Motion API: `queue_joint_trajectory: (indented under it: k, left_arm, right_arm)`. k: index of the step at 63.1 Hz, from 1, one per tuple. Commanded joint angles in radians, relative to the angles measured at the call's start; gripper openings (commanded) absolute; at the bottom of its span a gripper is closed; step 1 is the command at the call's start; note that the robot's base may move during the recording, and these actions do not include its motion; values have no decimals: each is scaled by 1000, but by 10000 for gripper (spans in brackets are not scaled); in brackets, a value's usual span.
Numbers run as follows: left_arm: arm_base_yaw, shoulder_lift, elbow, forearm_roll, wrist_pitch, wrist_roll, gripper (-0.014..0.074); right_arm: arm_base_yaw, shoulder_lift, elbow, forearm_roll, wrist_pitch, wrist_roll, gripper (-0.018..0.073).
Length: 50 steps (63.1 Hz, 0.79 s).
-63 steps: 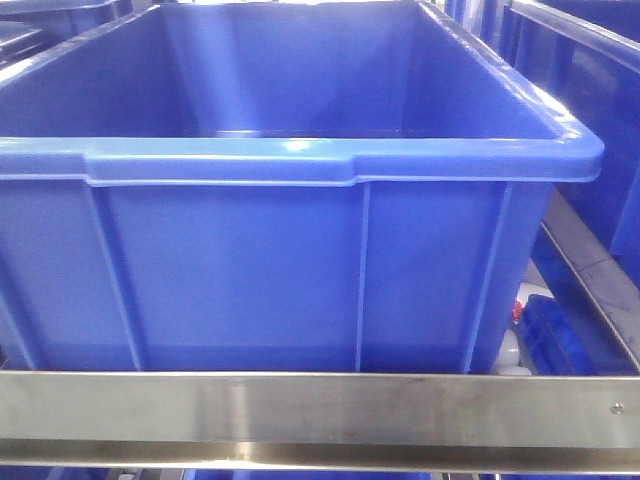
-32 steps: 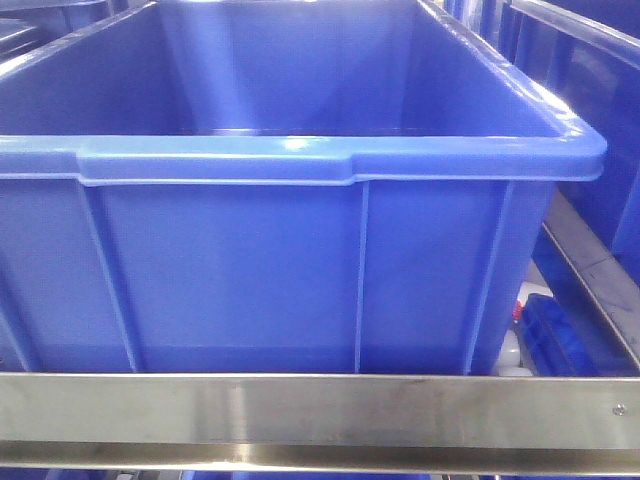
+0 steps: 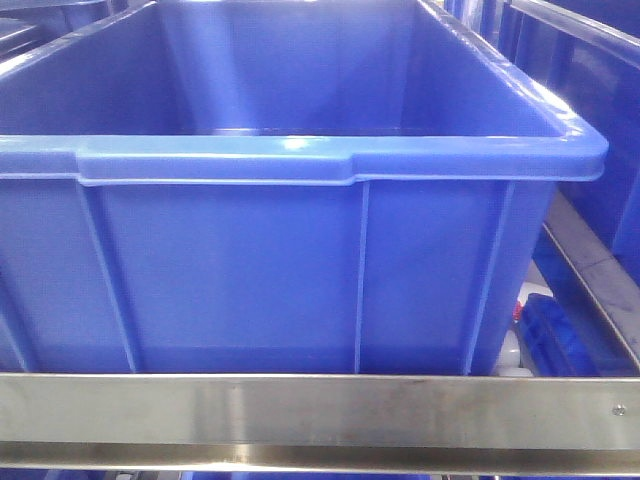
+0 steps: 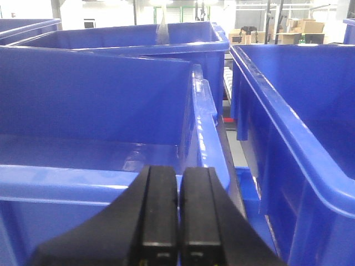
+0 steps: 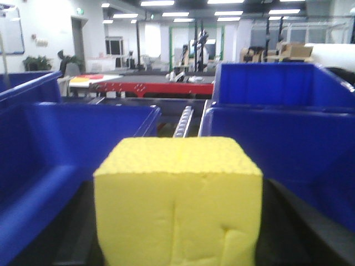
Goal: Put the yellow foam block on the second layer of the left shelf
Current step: 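Move the right gripper over the blue bin and lower the cube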
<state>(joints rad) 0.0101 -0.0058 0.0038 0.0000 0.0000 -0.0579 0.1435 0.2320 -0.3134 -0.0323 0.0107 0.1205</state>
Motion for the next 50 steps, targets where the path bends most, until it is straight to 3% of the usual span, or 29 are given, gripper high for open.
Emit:
queue_joint_trajectory:
  k: [1,19,36,50]
  left_arm:
    - [0,-17,27,-6,-82,-3,124]
    - [0,-17,27,-6,-82,-3,124]
    - [0,-17,27,-6,-82,-3,124]
    - [0,-17,27,-6,-82,-3,124]
  right_arm:
    - [35,42,-73,-8,-38,-2,501]
    - [207,297,-177,-9,-30,-7,501]
    - [389,601,-274,-64,-143,-7,501]
    - [440,800,-360,-64,-217,-5,501]
